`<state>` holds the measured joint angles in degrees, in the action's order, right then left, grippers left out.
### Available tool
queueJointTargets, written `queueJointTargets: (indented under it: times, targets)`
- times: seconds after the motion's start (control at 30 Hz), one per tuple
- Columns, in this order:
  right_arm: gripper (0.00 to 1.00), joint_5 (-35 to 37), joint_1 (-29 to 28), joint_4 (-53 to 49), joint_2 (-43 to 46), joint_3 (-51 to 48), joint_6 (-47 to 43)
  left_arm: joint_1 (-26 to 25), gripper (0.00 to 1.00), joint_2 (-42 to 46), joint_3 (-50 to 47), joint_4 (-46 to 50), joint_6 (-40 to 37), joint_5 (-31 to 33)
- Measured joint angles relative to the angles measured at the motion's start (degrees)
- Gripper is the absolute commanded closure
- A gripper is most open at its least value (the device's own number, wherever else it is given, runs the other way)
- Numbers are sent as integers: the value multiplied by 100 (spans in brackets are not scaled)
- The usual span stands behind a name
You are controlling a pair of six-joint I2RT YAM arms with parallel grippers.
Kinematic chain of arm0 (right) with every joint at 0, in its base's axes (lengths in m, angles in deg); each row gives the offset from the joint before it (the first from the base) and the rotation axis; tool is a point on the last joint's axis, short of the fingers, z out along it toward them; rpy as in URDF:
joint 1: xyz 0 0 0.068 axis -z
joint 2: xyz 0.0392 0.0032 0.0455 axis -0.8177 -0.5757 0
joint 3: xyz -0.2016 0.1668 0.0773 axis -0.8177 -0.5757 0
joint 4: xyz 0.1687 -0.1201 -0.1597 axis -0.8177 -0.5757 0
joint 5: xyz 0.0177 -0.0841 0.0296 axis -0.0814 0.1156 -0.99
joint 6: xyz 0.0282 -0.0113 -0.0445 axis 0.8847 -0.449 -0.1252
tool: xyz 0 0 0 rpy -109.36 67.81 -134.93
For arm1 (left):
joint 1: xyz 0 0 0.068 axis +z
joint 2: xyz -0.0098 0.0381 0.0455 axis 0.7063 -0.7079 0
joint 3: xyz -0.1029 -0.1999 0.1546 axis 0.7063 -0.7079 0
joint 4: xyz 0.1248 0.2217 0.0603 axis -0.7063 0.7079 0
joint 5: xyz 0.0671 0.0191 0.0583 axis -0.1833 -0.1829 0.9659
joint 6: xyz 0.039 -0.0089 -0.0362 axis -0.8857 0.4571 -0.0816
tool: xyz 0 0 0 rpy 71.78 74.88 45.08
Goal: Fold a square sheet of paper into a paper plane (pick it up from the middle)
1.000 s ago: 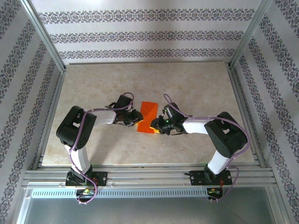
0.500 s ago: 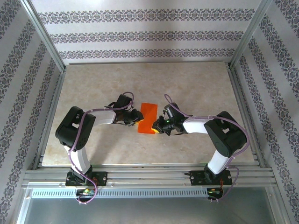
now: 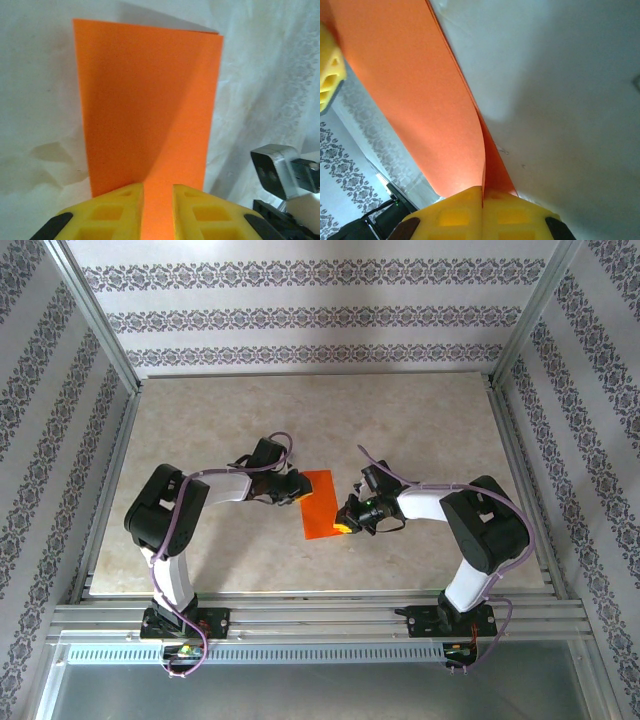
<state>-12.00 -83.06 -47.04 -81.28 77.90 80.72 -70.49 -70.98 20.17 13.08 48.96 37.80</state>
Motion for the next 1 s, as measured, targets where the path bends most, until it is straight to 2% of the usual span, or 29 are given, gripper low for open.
queueJointTargets:
  times: [0.17,0.37,0.63,0.77,1.0]
  targets:
    - [89,-26,0,-26,0,33,-35,0,79,-114,0,37,-4,87]
    - [88,-20,0,-24,122,-11,79,-13,80,-125,0,35,-4,111]
    - [88,22,0,-22,238,-181,289,-26,80,-127,2,35,-20,133]
    - [95,28,-2,-22,319,-212,363,-26,80,-127,0,35,-20,136]
    - [96,39,-9,0,442,-170,415,-26,80,-131,2,35,-20,136]
